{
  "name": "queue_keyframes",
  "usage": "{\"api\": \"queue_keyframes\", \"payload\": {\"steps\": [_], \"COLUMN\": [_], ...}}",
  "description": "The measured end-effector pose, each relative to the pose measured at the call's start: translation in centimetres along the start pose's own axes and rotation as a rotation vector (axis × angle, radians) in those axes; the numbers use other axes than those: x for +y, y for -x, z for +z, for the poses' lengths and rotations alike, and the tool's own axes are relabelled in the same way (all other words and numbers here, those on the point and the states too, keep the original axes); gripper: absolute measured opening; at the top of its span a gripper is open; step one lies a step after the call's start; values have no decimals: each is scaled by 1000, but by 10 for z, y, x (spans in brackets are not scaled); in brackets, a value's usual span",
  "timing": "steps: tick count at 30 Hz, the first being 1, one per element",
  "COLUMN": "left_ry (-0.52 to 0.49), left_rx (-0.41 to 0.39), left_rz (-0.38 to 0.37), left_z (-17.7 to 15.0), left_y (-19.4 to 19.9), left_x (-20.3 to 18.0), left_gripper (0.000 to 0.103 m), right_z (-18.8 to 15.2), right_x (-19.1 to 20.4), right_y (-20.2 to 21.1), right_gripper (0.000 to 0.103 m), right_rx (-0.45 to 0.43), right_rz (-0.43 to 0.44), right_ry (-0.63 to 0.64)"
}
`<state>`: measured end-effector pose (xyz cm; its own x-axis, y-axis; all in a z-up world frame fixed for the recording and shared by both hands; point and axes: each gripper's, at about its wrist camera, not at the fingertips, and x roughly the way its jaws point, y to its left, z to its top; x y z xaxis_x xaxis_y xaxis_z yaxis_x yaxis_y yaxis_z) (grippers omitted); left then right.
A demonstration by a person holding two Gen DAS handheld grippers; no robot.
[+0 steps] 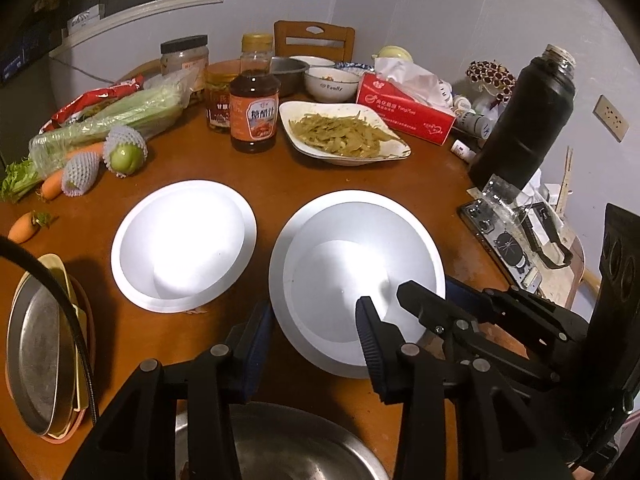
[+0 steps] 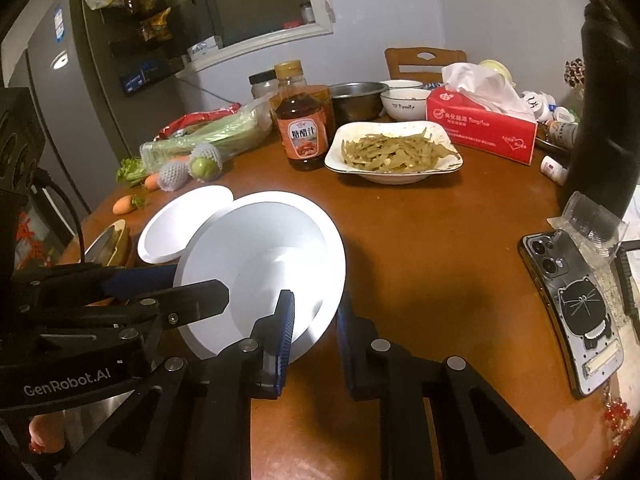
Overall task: Organize plates and bowls
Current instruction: 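Close the right gripper on the rim of a white plate, then lift the white plate off its noodle cup with the right gripper over the steel bowl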
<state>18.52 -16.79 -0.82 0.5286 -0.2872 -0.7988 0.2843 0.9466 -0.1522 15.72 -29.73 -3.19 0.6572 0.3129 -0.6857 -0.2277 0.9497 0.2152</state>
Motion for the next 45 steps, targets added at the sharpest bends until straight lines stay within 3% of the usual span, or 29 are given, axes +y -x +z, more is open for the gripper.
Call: {"api": "queue_keyframes", "payload": {"steps": [14,24,36,45], "left_ry": [-13,1,13,35], "left_rx": [-94,-147,-153,-109], "left_rz": [17,47,72,94], "left_z": [-8,-31,-69,-94], "left_y": [49,93,129,125], "left_x": [3,16,27,34], "left_gripper": [42,42,42,42], "right_z": [6,2,-22,-42], "right_x": [26,62,101,111], "right_y": [36,64,92,90], "right_gripper": [22,22,23,23], "right_rx": [-74,-113,-111,-58], "right_rz": [6,27,58,80], "right_ry": [44,99,144,173]}}
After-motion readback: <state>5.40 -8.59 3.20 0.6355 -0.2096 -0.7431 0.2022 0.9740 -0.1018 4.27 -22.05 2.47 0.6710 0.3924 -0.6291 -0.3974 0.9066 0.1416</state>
